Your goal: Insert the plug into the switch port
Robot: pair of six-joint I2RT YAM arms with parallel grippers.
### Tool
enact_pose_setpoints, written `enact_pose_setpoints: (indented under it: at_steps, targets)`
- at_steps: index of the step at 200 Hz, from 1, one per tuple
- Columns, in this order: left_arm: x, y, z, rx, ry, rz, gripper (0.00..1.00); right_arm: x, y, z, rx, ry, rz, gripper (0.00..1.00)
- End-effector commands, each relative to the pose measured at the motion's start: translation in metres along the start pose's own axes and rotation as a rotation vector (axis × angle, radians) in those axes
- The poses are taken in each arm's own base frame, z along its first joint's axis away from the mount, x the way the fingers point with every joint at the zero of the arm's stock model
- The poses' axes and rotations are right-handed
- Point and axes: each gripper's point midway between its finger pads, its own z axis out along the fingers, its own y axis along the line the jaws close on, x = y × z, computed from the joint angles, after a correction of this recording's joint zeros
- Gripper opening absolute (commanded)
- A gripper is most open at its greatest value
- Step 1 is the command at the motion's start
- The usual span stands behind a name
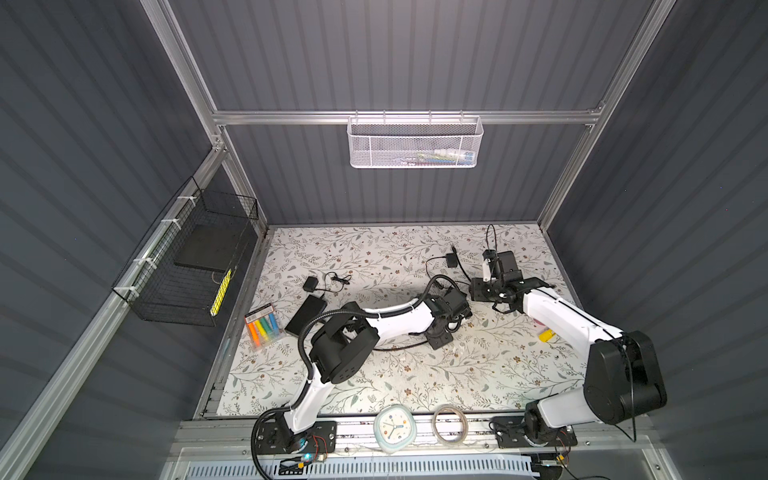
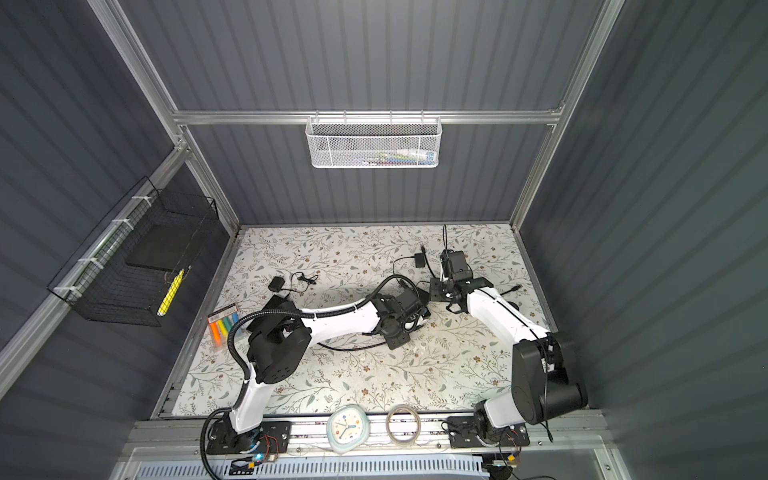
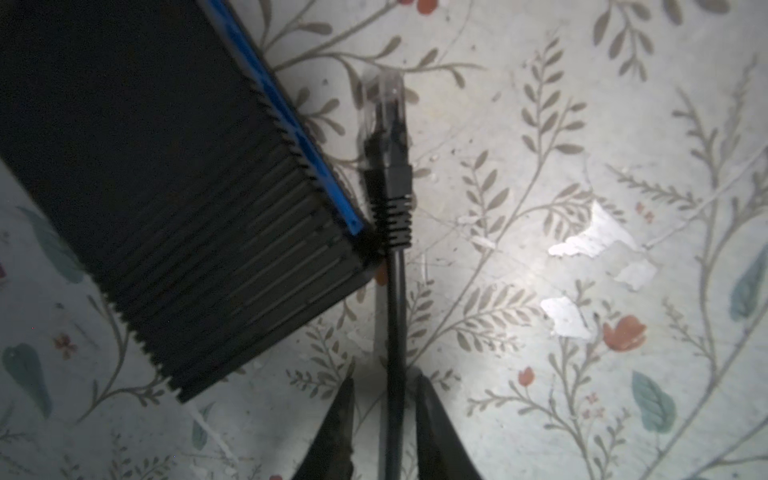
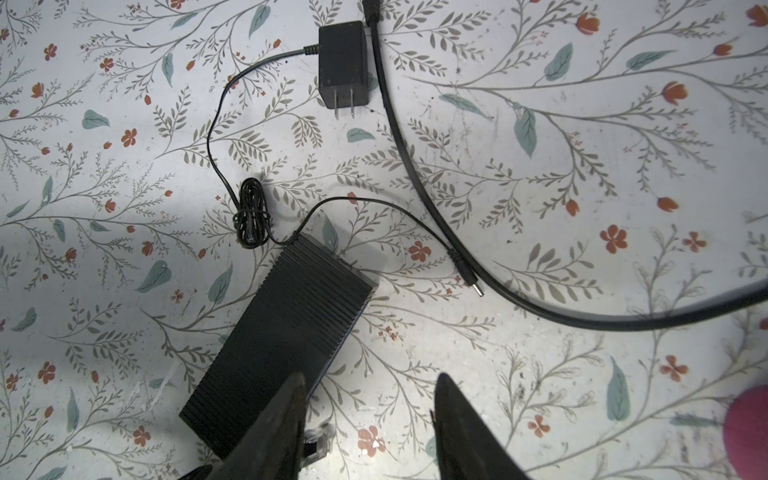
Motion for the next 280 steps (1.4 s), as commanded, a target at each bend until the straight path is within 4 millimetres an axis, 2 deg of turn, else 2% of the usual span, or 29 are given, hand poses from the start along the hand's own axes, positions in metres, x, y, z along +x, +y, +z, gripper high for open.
enact_pose_setpoints:
  at_steps: [1, 29, 68, 97, 112, 122, 150, 166, 174, 193, 208, 220, 231, 280]
  targets:
    - [0.034, -0.013, 0.023, 0.042, 0.138, 0.024, 0.18, -0.002, -0.002, -0.004, -0.009, -0.020, 0.019, 0.51]
    - [0.034, -0.021, 0.014, 0.080, 0.121, 0.027, 0.00, -0.002, -0.004, -0.003, -0.007, -0.024, 0.024, 0.50]
    - [0.019, -0.021, -0.019, 0.092, 0.032, 0.019, 0.00, -0.003, -0.006, -0.003, 0.005, -0.026, 0.023, 0.48]
    - [0.001, -0.003, -0.052, 0.026, -0.065, -0.012, 0.00, -0.004, -0.006, -0.006, 0.005, -0.033, 0.008, 0.48]
    - [-0.009, 0.016, -0.072, 0.010, -0.136, -0.074, 0.00, -0.004, -0.007, -0.007, 0.007, -0.033, -0.005, 0.48]
    - [-0.010, 0.036, -0.083, 0.000, -0.183, -0.145, 0.00, -0.004, -0.007, -0.009, 0.006, -0.035, -0.014, 0.47]
    - [0.006, 0.119, -0.103, -0.084, -0.292, -0.408, 0.00, -0.004, -0.007, -0.009, 0.008, -0.029, -0.027, 0.47]
    - [0.029, 0.161, -0.101, -0.152, -0.288, -0.537, 0.00, -0.002, -0.006, -0.006, 0.010, -0.014, -0.028, 0.47]
    - [0.045, 0.188, -0.098, -0.212, -0.273, -0.623, 0.00, -0.001, -0.006, -0.003, 0.011, -0.004, -0.027, 0.47]
    - [0.088, 0.234, -0.077, -0.282, -0.177, -0.803, 0.00, -0.003, -0.004, 0.004, 0.005, 0.016, -0.027, 0.47]
    - [0.115, 0.257, -0.060, -0.312, -0.101, -0.913, 0.00, -0.007, -0.001, 0.011, 0.000, 0.032, -0.026, 0.47]
    - [0.128, 0.271, -0.049, -0.323, -0.062, -0.975, 0.00, -0.011, 0.001, 0.015, -0.006, 0.039, -0.028, 0.47]
    - [0.133, 0.281, -0.040, -0.331, -0.064, -1.016, 0.02, -0.014, 0.004, 0.021, -0.014, 0.044, -0.030, 0.47]
    - [0.132, 0.302, -0.005, -0.313, -0.037, -1.076, 0.09, -0.022, 0.019, 0.049, -0.074, 0.108, -0.007, 0.48]
